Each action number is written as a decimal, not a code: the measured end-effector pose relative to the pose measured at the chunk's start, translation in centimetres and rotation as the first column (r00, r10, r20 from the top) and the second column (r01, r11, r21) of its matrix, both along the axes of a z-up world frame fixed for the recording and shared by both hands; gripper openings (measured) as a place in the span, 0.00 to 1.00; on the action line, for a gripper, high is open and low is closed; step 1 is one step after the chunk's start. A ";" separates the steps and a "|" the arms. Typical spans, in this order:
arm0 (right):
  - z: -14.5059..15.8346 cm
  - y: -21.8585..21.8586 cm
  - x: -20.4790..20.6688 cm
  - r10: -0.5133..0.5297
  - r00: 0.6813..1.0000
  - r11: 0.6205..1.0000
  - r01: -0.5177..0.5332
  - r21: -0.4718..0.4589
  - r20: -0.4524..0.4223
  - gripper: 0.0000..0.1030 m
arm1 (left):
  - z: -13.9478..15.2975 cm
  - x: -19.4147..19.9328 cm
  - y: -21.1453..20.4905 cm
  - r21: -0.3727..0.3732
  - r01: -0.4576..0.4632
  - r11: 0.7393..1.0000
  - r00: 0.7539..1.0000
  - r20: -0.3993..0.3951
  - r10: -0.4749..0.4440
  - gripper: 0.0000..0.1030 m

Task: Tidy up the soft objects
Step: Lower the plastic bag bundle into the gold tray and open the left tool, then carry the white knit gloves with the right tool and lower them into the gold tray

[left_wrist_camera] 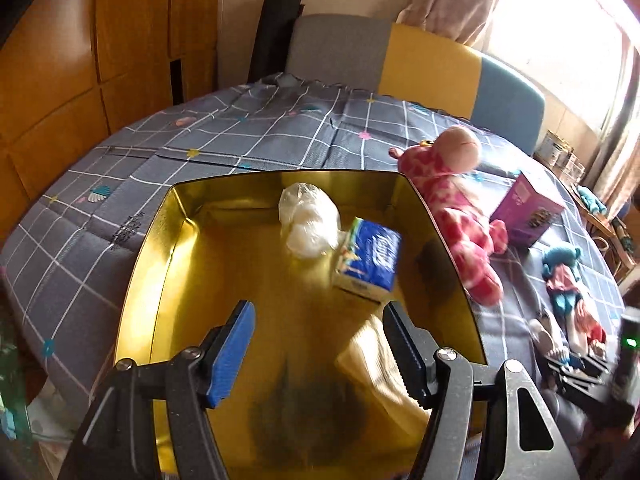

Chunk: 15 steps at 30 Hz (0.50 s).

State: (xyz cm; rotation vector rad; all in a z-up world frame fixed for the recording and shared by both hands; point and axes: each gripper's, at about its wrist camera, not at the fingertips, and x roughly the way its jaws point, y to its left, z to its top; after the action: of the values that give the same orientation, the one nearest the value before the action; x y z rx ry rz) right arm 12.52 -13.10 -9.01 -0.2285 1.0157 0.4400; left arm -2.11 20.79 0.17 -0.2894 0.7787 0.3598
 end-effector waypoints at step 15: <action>0.1 1.2 -0.6 -0.020 0.998 0.994 0.026 -0.107 0.060 0.40 | 0.9 -4.5 -1.9 0.037 -0.002 0.999 0.999 0.039 0.000 0.65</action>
State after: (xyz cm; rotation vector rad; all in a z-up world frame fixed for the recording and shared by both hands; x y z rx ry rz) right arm 11.92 -11.92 -8.91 -0.3241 0.9842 0.3561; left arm -6.61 18.93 1.09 -0.2610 0.7327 0.3685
